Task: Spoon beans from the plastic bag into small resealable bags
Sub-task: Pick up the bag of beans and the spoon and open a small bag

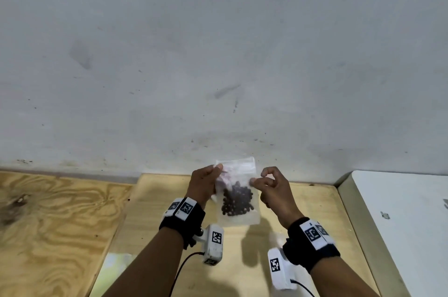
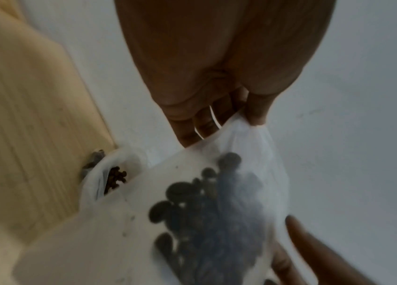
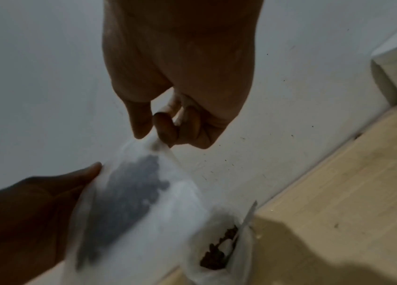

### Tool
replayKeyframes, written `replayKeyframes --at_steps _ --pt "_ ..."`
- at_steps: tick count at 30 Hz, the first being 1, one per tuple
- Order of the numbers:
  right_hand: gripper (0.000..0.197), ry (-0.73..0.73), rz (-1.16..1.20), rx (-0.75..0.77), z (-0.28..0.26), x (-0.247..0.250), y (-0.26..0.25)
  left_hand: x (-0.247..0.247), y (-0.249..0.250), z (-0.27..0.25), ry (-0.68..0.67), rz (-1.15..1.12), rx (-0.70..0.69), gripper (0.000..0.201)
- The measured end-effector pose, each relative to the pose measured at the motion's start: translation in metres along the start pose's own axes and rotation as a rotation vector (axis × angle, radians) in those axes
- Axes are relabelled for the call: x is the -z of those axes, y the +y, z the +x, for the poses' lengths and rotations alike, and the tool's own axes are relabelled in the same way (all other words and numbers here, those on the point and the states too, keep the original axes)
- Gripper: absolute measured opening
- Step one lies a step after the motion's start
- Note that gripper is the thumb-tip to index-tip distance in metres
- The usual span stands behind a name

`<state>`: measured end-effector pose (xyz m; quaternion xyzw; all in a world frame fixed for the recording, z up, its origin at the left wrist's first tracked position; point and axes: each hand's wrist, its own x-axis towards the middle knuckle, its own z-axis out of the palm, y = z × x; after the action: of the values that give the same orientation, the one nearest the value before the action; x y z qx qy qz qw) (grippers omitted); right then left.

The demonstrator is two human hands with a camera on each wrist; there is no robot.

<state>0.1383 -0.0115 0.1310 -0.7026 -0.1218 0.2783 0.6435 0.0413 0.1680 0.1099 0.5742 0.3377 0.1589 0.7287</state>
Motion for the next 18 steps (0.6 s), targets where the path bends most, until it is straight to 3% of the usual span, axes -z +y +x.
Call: replayKeyframes --at_steps 3,5,8,10,12,18 --pt "0.017 -0.136 -0.210 -0.012 -0.010 0.002 0.020 0.000 -0.004 -0.009 0.083 -0.126 0.090 0.026" --pt "0.021 -0.157 -0.226 -0.068 -0.019 0.004 0.033 0.001 -0.008 -0.019 0.054 -0.117 0.139 0.019" --pt "0.023 -0.051 -0.081 -0.155 -0.031 0.007 0.052 0.008 -0.027 -0.039 -0.004 -0.088 0.117 0.051" --pt "0.024 -0.036 -0.059 -0.188 -0.042 0.004 0.066 0.015 -0.044 -0.057 -0.023 0.023 0.086 0.057" --pt "0.024 -0.068 -0.117 -0.201 -0.056 -0.002 0.078 0.024 -0.064 -0.073 -0.041 0.170 0.090 0.046" --pt "0.027 -0.166 -0.468 -0.194 -0.101 -0.027 0.116 0.062 -0.119 -0.109 -0.061 0.412 0.177 0.036"
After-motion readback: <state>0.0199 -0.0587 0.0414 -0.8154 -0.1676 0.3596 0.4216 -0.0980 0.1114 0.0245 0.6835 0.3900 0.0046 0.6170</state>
